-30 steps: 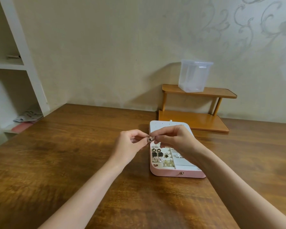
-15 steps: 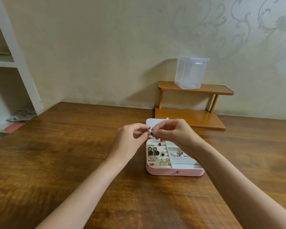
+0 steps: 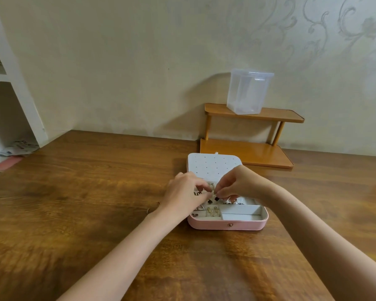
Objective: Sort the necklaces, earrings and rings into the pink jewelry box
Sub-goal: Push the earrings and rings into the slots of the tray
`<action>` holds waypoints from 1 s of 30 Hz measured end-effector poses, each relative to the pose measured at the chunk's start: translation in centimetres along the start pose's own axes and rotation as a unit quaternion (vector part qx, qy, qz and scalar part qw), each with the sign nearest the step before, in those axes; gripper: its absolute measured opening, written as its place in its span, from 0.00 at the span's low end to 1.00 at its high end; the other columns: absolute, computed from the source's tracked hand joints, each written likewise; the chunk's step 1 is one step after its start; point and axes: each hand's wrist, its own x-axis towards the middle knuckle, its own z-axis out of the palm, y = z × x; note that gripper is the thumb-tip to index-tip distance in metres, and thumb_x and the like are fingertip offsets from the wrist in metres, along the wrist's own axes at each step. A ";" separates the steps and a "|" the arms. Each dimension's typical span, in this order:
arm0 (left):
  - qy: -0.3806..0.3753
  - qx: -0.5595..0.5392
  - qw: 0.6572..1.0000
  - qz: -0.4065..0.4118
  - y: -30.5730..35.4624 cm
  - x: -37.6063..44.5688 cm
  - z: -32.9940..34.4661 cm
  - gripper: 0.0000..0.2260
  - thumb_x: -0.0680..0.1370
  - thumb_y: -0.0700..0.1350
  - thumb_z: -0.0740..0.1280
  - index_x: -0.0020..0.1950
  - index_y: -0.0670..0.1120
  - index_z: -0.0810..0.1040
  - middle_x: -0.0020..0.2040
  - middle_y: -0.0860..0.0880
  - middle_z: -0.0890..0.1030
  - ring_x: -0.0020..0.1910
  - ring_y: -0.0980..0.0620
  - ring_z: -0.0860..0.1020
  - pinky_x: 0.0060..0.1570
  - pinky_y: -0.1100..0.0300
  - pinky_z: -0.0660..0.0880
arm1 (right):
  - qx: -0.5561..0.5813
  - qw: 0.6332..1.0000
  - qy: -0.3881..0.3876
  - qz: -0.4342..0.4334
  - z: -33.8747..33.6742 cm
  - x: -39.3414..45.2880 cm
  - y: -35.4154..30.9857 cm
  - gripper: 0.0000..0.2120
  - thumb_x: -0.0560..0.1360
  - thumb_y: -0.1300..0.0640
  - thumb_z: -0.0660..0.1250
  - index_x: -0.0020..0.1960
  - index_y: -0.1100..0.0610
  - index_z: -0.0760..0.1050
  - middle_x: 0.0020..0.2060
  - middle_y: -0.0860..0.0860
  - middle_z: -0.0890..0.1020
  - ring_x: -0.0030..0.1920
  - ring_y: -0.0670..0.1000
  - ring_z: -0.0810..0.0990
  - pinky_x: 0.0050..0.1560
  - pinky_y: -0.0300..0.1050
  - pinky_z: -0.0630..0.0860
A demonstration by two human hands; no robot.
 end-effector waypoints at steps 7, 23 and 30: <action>-0.039 0.047 0.998 -0.028 0.4 0.6 0.4 0.09 0.74 0.52 0.68 0.53 0.53 0.82 0.62 0.53 0.76 0.61 0.50 0.68 0.56 0.55 0.60 | -0.006 1.000 0.003 0.005 0.7 0.0 0.1 0.05 0.71 0.64 0.70 0.47 0.62 0.82 0.38 0.53 0.81 0.35 0.46 0.76 0.33 0.32 0.72; -0.027 0.070 0.997 -0.017 0.2 0.6 0.6 0.08 0.75 0.51 0.68 0.52 0.54 0.82 0.59 0.52 0.78 0.59 0.49 0.69 0.54 0.55 0.61 | -0.101 0.993 0.044 -0.041 1.9 -0.4 0.2 0.06 0.72 0.63 0.70 0.47 0.60 0.82 0.34 0.45 0.77 0.33 0.41 0.72 0.34 0.32 0.69; -0.032 0.078 0.996 -0.020 0.4 0.5 0.4 0.10 0.75 0.52 0.67 0.54 0.53 0.81 0.60 0.52 0.78 0.60 0.50 0.69 0.56 0.56 0.61 | -0.101 0.993 0.052 -0.034 1.8 -0.5 0.1 0.05 0.70 0.61 0.72 0.46 0.59 0.80 0.38 0.49 0.79 0.37 0.46 0.77 0.45 0.42 0.78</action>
